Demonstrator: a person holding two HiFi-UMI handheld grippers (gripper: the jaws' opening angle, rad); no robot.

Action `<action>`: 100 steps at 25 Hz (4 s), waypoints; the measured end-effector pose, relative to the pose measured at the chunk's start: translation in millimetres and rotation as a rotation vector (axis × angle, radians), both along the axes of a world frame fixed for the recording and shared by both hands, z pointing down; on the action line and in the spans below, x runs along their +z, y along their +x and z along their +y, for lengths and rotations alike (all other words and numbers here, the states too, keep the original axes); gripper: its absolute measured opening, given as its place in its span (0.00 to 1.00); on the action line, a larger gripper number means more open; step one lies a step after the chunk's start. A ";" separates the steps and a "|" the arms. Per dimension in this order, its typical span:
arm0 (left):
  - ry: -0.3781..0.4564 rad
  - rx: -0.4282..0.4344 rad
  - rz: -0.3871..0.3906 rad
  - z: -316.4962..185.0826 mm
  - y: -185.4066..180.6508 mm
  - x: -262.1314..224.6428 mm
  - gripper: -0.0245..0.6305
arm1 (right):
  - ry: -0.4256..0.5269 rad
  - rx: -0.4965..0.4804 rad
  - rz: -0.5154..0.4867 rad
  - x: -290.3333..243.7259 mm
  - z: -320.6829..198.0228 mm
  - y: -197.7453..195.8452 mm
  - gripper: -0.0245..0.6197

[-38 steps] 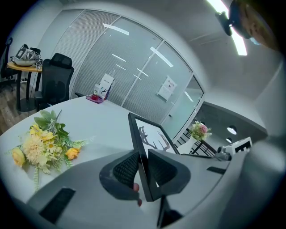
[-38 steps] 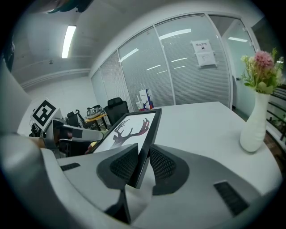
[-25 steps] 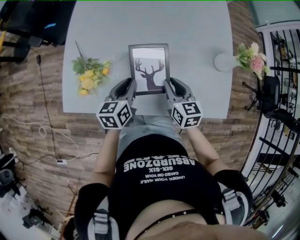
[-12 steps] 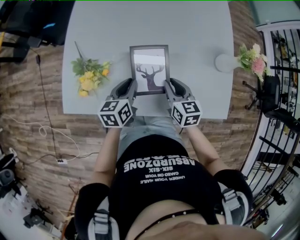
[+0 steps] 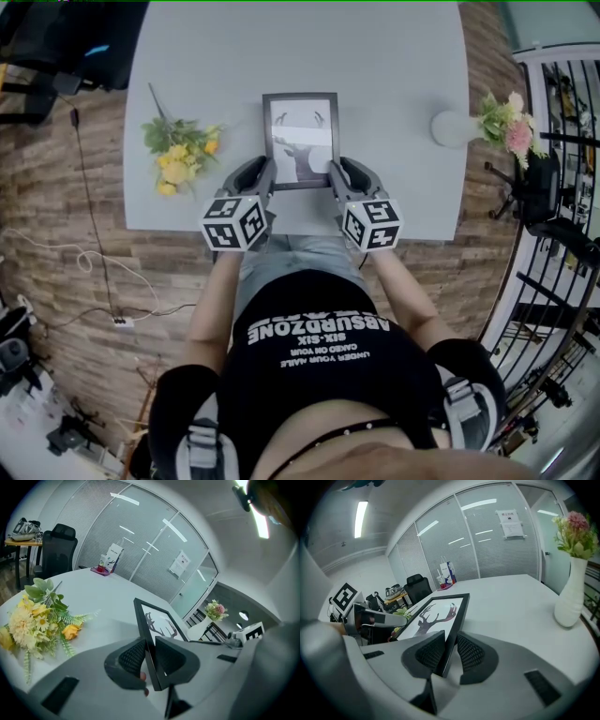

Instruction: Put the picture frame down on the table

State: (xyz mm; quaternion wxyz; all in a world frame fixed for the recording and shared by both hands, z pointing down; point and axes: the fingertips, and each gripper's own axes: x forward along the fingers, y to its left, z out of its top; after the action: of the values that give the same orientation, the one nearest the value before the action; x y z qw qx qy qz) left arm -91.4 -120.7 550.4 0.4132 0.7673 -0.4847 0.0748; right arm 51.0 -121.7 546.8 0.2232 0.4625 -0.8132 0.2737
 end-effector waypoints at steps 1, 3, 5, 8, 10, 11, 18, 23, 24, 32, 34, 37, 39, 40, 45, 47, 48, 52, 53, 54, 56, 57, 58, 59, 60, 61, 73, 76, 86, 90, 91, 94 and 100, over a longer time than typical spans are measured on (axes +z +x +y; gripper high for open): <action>-0.004 0.002 0.000 -0.4 0.2 1.5 0.16 | -0.003 0.000 0.001 1.2 -0.5 0.2 0.19; -0.009 0.005 -0.001 -1.4 0.4 4.7 0.16 | -0.010 0.000 0.004 4.6 -1.5 0.2 0.19; -0.014 0.006 -0.001 -2.3 -0.2 8.1 0.16 | -0.016 -0.001 0.006 8.9 -2.2 -0.5 0.19; -0.021 0.007 0.000 -3.4 -1.2 12.4 0.16 | -0.023 -0.001 0.011 13.7 -3.3 -1.6 0.19; -0.027 0.009 -0.001 -4.7 -1.0 14.5 0.16 | -0.029 -0.001 0.014 15.6 -4.6 -1.4 0.19; -0.031 0.010 -0.001 -5.4 -0.7 15.4 0.15 | -0.032 -0.001 0.015 16.6 -5.2 -1.0 0.19; -0.051 0.025 -0.004 -8.7 -0.6 23.0 0.16 | -0.055 0.004 0.025 24.0 -7.0 -1.3 0.19; -0.059 0.036 -0.004 -9.6 0.4 27.9 0.15 | -0.061 0.009 0.036 28.2 -8.6 -0.5 0.19; -0.061 0.038 -0.004 -9.9 0.3 28.6 0.15 | -0.063 0.009 0.038 28.9 -8.9 -0.6 0.19; -0.086 0.039 -0.007 -8.3 -0.3 36.7 0.15 | -0.083 0.006 0.044 34.3 -8.1 -1.6 0.19; -0.092 0.039 -0.009 -7.9 -0.6 39.6 0.15 | -0.090 0.006 0.047 36.9 -7.7 -1.9 0.19; -0.102 0.045 -0.011 -8.1 0.1 44.1 0.15 | -0.100 0.007 0.053 41.3 -7.5 -1.3 0.19; -0.106 0.049 -0.013 -8.4 1.1 46.6 0.15 | -0.108 0.006 0.055 44.2 -7.4 -0.4 0.19; -0.109 0.051 -0.013 -8.3 1.7 47.7 0.15 | -0.112 0.006 0.056 45.6 -7.1 0.2 0.19; -0.126 0.053 -0.017 -5.3 4.5 54.1 0.15 | -0.134 0.002 0.060 53.7 -5.0 2.9 0.19; -0.134 0.054 -0.021 -5.1 5.0 58.1 0.15 | -0.143 0.000 0.062 57.4 -5.6 3.3 0.19; -0.138 0.054 -0.023 -5.3 5.0 60.0 0.15 | -0.148 -0.001 0.062 59.1 -5.9 3.3 0.19; -0.156 0.053 -0.030 -4.7 5.1 67.1 0.15 | -0.167 -0.005 0.064 65.3 -5.2 3.3 0.19; -0.159 0.056 -0.033 -4.8 5.5 69.2 0.15 | -0.170 -0.005 0.065 66.9 -5.4 3.5 0.19; -0.162 0.058 -0.036 -5.1 5.8 71.2 0.15 | -0.173 -0.005 0.067 68.5 -5.8 3.7 0.19; -0.167 0.061 -0.043 -5.7 6.3 74.5 0.15 | -0.180 -0.004 0.070 71.2 -6.6 4.0 0.19; -0.170 0.061 -0.046 -5.9 6.4 75.9 0.15 | -0.183 -0.005 0.071 72.4 -6.8 4.1 0.19; -0.172 0.060 -0.047 -6.1 6.4 77.4 0.15 | -0.187 -0.005 0.073 73.7 -7.0 4.1 0.19; -0.175 0.059 -0.048 -6.4 6.1 78.9 0.15 | -0.191 -0.006 0.075 75.2 -7.2 3.9 0.19; -0.179 0.059 -0.048 -6.6 5.6 80.5 0.15 | -0.195 -0.006 0.077 76.8 -7.4 3.4 0.19; -0.182 0.059 -0.048 -6.7 5.1 82.0 0.15 | -0.198 -0.007 0.080 78.3 -7.4 2.7 0.19; -0.204 0.073 -0.077 -6.0 4.5 94.1 0.15 | -0.211 -0.034 0.126 90.8 -4.0 0.5 0.19; -0.209 0.075 -0.080 -6.8 4.1 96.2 0.15 | -0.216 -0.037 0.132 93.1 -4.3 -0.1 0.19; -0.192 0.107 -0.130 -8.9 1.3 94.7 0.16 | -0.219 -0.059 0.125 94.4 -5.0 1.1 0.20; -0.152 0.090 -0.142 -15.0 -6.8 81.5 0.16 | -0.163 -0.043 0.168 85.1 -9.7 6.2 0.17; -0.144 0.089 -0.137 -16.1 -7.8 77.7 0.16 | -0.145 -0.035 0.166 80.4 -11.4 7.1 0.16; -0.119 0.101 -0.118 -17.4 -6.4 65.5 0.15 | -0.088 -0.021 0.127 60.1 -16.3 6.7 0.07; -0.056 0.168 -0.111 -12.1 6.2 29.4 0.12 | 0.060 -0.038 0.098 12.3 -22.2 -1.1 0.06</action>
State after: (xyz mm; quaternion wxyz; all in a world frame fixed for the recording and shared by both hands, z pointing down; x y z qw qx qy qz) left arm -85.2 -132.8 579.8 0.3992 0.7880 -0.4387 0.1650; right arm 49.9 -143.9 559.1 0.2541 0.4662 -0.8179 0.2216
